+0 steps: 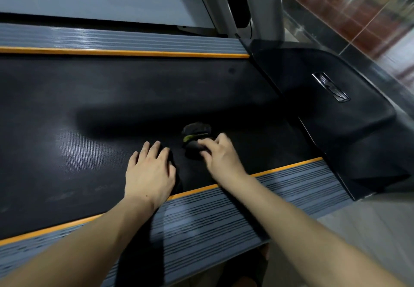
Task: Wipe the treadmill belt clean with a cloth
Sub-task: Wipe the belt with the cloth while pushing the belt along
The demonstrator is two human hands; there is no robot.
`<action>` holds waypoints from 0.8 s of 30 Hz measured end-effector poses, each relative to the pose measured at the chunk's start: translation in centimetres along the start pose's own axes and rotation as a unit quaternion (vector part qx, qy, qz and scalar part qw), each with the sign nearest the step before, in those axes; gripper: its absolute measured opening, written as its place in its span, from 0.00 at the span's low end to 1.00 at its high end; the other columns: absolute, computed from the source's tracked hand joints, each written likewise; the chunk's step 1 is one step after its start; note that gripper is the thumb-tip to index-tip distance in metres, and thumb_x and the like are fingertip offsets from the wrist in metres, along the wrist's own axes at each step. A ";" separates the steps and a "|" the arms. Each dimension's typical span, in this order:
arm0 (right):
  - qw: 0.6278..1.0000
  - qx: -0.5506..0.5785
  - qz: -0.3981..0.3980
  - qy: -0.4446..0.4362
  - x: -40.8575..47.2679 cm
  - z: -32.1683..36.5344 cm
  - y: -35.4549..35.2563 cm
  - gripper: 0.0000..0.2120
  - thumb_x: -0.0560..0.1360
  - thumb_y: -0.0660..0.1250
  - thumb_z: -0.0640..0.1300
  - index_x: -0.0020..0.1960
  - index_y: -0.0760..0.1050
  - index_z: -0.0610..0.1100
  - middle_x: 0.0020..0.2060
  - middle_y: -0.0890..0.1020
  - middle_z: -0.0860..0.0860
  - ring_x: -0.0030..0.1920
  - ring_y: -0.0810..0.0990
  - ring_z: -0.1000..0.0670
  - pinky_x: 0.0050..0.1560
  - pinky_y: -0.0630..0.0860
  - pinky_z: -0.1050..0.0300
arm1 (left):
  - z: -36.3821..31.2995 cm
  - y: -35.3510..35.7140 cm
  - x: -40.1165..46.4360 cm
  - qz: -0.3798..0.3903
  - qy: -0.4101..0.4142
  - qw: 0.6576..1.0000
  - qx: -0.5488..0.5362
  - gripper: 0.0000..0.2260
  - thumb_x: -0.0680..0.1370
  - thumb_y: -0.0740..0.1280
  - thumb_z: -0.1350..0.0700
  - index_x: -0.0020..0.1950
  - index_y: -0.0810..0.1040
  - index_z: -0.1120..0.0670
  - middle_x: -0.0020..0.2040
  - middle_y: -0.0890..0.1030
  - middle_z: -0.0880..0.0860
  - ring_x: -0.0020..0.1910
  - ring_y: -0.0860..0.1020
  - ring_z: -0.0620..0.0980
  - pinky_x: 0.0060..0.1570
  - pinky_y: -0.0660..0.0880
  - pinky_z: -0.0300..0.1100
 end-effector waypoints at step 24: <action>0.940 -0.101 -0.032 0.325 0.2 -20.2 -9.3 0.13 0.80 0.63 0.41 0.63 0.66 0.43 0.58 0.70 0.35 0.54 0.74 0.33 0.54 0.72 0.45 | -0.3 0.0 0.0 -0.015 0.027 1.000 -0.004 0.20 0.80 0.57 0.48 0.70 0.75 0.49 0.77 0.70 0.52 0.79 0.61 0.52 0.76 0.61 0.52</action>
Point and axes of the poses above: each hand's wrist, its own x-axis towards the middle knuckle, its own y-axis out of the palm, z = x × y, the point moved 1 cm from there along x, towards the middle knuckle
